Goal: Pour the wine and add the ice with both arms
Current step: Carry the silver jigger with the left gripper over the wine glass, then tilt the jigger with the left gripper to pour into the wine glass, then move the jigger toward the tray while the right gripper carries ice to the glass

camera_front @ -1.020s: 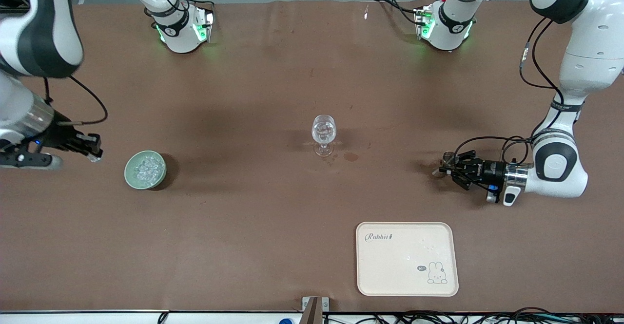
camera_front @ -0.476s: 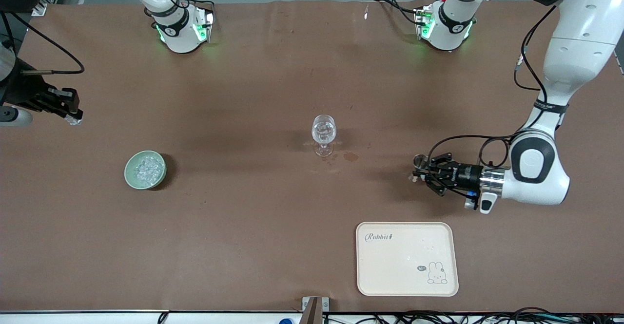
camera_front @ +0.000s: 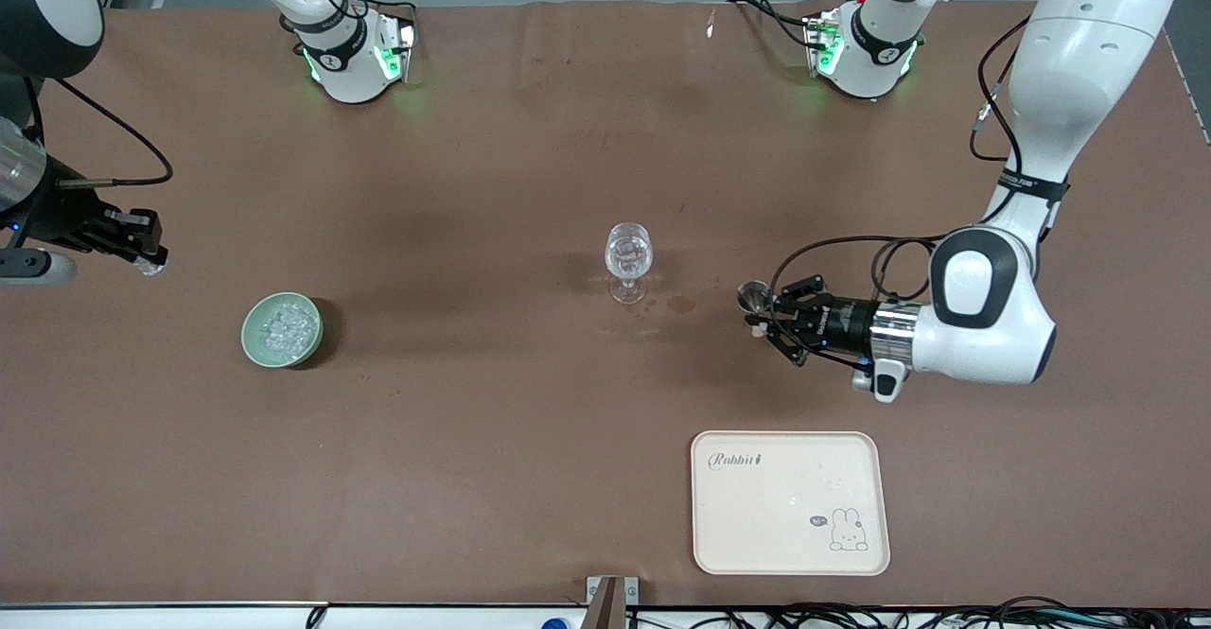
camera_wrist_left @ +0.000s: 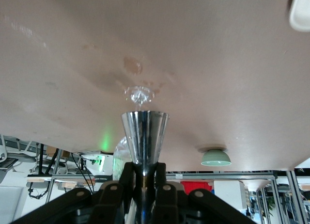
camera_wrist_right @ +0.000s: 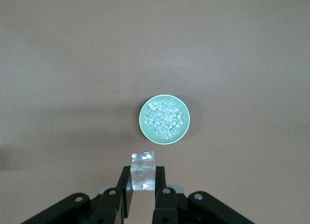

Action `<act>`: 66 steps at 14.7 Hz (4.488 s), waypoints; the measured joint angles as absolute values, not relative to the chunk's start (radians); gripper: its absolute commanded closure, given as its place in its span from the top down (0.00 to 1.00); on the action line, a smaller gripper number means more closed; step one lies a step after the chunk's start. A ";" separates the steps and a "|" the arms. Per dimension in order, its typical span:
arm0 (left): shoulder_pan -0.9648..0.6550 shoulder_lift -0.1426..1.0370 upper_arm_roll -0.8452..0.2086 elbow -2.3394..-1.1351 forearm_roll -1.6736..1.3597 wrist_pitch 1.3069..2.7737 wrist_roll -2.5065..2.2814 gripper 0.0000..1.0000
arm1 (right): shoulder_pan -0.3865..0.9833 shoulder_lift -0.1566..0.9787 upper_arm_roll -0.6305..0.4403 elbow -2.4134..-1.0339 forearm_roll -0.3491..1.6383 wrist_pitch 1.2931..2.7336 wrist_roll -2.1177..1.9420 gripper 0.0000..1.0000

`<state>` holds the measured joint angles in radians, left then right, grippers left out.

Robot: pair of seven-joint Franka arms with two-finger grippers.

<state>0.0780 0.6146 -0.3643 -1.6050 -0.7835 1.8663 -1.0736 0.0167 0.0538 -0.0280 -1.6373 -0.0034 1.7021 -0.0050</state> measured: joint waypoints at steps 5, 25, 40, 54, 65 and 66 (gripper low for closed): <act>-0.021 0.544 -0.364 -1.634 -0.772 1.913 -1.213 0.00 | 0.016 0.052 -0.029 -1.637 -0.026 1.699 -0.009 0.02; -0.207 0.494 -0.363 -1.655 -0.447 1.976 -1.615 0.00 | 0.014 -0.003 -0.031 -1.517 -0.027 1.561 -0.009 0.00; -0.266 0.474 -0.364 -1.654 -0.320 1.978 -1.729 0.00 | 0.000 0.010 -0.030 -1.543 -0.026 1.545 -0.009 0.00; -0.285 0.470 -0.360 -1.649 -0.299 1.981 -1.736 0.00 | 0.000 0.010 -0.026 -1.555 -0.026 1.549 -0.009 0.03; -0.130 0.476 -0.348 -1.600 -0.603 1.981 -1.512 0.00 | 0.014 0.010 -0.019 -1.555 -0.022 1.558 -0.011 0.02; -0.101 0.482 -0.348 -1.587 -0.639 1.981 -1.485 0.00 | 0.027 0.010 -0.018 -1.556 -0.019 1.566 -0.011 0.02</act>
